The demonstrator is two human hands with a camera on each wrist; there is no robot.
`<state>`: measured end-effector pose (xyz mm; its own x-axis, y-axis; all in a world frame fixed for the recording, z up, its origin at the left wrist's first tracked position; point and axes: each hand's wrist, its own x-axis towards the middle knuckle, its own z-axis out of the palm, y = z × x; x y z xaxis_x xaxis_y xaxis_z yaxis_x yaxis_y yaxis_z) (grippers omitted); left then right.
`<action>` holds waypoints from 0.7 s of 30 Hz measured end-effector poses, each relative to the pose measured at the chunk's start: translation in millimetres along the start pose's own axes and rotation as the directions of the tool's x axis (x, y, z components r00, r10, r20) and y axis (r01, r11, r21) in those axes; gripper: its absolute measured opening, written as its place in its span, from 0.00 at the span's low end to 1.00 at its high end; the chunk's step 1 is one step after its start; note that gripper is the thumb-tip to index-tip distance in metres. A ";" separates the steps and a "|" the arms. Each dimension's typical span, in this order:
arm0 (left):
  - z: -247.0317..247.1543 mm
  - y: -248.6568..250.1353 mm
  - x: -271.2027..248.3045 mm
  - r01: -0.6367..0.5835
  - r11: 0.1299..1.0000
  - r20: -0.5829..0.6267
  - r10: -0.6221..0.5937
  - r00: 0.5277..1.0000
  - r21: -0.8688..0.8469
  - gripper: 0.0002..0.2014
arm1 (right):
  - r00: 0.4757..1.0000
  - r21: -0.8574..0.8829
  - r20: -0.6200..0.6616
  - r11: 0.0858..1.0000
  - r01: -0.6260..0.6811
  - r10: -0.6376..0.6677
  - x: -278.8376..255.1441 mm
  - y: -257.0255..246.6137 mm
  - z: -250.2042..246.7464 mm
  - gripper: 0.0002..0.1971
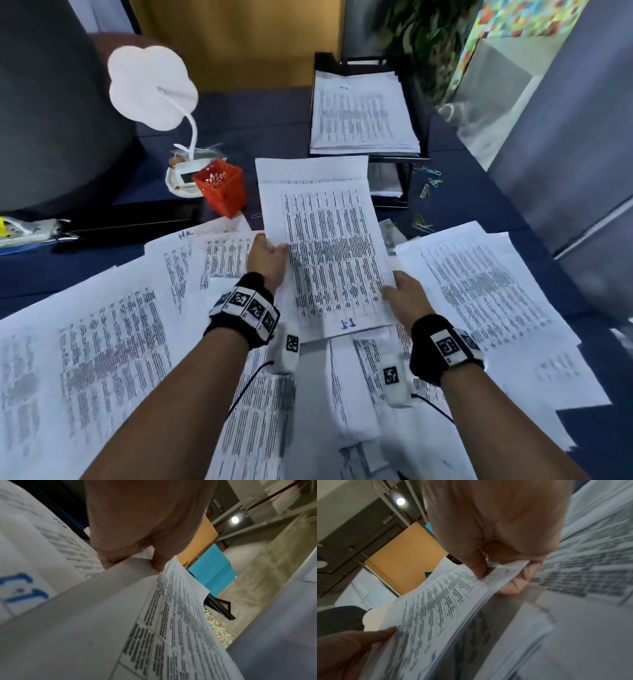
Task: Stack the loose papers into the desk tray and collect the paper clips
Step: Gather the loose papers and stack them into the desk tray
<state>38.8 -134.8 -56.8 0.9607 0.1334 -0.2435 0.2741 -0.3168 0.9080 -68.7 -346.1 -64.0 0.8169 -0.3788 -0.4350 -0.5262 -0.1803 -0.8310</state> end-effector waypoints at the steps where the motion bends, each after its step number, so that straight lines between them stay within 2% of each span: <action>1: 6.3 -0.5 -0.3 0.031 0.999 0.029 -0.032 0.999 0.023 0.10 | 1.000 -0.004 0.013 1.000 -0.020 0.020 2.7 3.4 -5.2 0.13; 4: 23.1 -1.8 -2.8 0.082 0.990 0.108 -0.094 0.990 0.111 0.24 | 0.999 0.012 0.016 0.999 -0.050 0.049 9.6 10.4 -18.9 0.13; 8: 37.0 2.1 -1.6 0.055 0.999 0.116 -0.054 0.992 0.000 0.18 | 0.997 0.080 -0.034 0.995 -0.061 0.064 27.2 13.8 -33.3 0.11; 11: 44.9 8.8 5.1 0.071 0.997 0.166 -0.063 0.984 -0.042 0.13 | 0.996 0.122 -0.068 0.991 -0.048 0.056 48.5 7.2 -40.8 0.12; 15: 53.5 15.6 13.4 0.143 0.986 0.206 -0.123 0.971 -0.085 0.15 | 0.993 0.151 -0.111 0.988 -0.022 0.039 78.0 -10.1 -47.4 0.13; 19: 59.2 20.2 15.0 0.223 0.974 0.368 -0.193 0.910 -0.040 0.13 | 0.993 0.170 -0.121 0.985 0.005 0.016 103.5 -30.2 -51.0 0.14; 21: 63.7 23.5 18.0 0.229 0.973 0.366 -0.200 0.909 -0.038 0.12 | 0.992 0.183 -0.125 0.983 0.024 -0.001 114.2 -40.0 -51.9 0.15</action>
<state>65.4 -199.7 -61.6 0.8347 -0.1592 -0.5273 0.4849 -0.2417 0.8405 33.3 -429.3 -62.5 0.7813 -0.4890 -0.3879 -0.4546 -0.0200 -0.8905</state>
